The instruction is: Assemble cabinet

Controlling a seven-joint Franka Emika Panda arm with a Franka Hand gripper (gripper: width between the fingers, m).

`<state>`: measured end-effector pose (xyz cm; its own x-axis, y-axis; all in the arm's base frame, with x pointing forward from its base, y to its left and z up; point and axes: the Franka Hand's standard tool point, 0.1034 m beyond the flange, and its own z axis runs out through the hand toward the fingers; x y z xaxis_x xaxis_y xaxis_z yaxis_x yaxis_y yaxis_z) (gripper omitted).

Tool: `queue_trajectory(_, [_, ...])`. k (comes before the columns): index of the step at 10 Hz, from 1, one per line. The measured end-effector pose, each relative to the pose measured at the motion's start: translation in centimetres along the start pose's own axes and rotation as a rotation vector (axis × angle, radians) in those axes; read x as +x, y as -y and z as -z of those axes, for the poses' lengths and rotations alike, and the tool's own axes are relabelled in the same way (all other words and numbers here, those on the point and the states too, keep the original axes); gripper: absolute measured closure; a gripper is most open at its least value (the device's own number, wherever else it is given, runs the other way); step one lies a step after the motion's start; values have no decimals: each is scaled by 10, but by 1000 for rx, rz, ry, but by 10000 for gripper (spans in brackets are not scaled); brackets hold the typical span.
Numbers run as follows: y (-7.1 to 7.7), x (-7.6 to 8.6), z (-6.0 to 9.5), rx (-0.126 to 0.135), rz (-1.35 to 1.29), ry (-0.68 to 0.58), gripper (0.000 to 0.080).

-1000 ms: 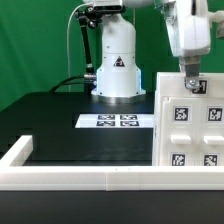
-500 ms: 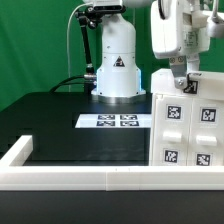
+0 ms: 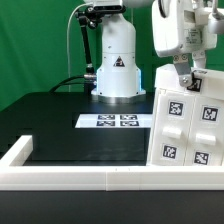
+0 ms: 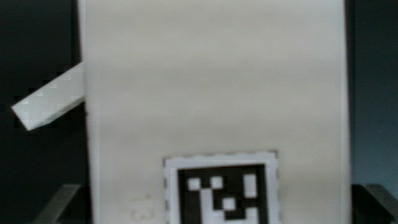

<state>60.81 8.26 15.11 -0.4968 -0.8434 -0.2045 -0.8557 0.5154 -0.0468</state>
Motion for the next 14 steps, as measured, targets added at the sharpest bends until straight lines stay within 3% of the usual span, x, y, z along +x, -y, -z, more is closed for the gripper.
queue_trajectory(3, [-1, -1, -2, -2, 44, 3, 164])
queue_trajectory(4, [-1, -1, -2, -3, 48, 2, 50])
queue_trajectory(5, [-2, -1, -2, -3, 50, 2, 12])
queue_trajectory(14, [-3, -1, -5, -6, 58, -1, 3])
